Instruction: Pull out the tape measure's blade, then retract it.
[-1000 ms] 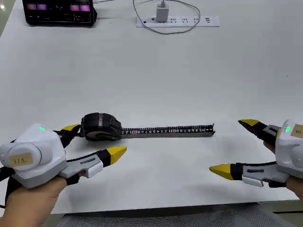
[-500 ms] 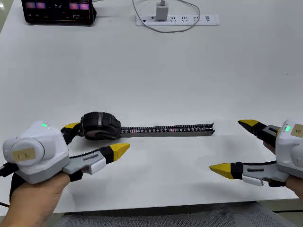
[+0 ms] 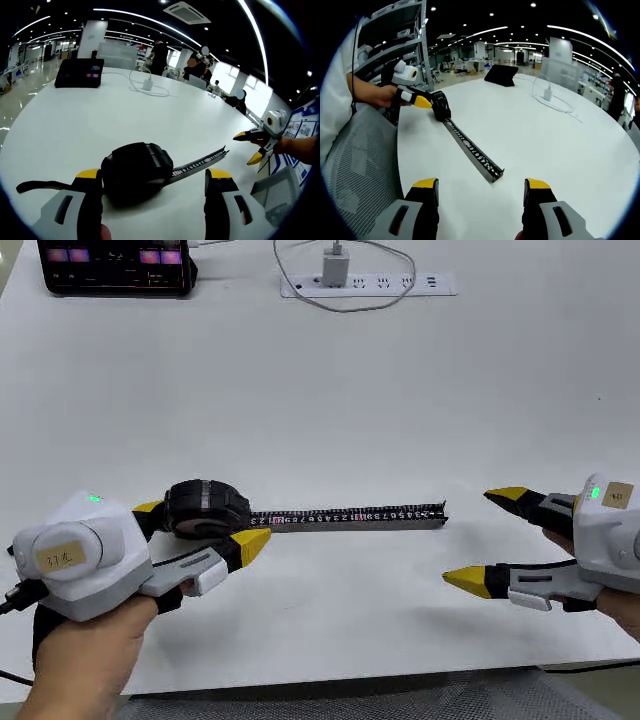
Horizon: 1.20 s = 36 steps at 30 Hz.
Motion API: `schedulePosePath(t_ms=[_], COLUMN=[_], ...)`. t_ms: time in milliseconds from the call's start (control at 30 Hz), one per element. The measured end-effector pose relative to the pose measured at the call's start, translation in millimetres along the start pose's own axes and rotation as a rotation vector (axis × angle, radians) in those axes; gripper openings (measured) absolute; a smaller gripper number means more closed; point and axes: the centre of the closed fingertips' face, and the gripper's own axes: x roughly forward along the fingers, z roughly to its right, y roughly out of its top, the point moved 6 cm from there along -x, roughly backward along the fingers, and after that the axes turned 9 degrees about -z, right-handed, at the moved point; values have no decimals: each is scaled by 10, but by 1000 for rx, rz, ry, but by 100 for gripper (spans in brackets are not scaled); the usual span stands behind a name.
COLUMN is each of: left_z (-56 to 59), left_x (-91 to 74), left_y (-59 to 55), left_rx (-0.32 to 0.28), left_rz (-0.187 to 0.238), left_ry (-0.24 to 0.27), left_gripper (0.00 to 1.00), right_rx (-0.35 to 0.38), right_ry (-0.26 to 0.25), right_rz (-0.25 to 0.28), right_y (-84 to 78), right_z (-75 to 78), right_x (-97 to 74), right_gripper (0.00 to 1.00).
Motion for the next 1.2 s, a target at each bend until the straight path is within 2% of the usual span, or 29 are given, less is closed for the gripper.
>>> schedulePosePath(t_ms=[100, 200, 300, 433, 533, 700, 833, 1200], left_z=[-4, 11, 2, 21, 22, -14, -34, -66], left_x=[18, 31, 30, 43, 64, 62, 81, 132], left_y=[5, -2, -2, 10, 3, 18, 9, 2], left_rx=[-14, -4, -7, -34, -23, -56, -38, -70], left_rz=[5, 3, 4, 19, 11, 20, 9, 9], left_ry=[21, 50, 74, 94, 120, 134, 182, 217], left_gripper=[80, 78, 75, 75, 74, 70, 67, 63], right_rx=[-18, -36, -62, -93, -110, -130, -136, -142], right_ry=[2, 12, 34, 61, 70, 81, 87, 95], right_rz=[-4, -11, -14, -36, -48, -65, -69, -78], right_y=[52, 86, 112, 126, 140, 153, 168, 175], right_z=[9, 32, 37, 45, 64, 110, 139, 185], right_x=[-2, 21, 47, 97, 122, 156, 172, 226], right_gripper=[64, 61, 54, 52, 50, 49, 47, 45])
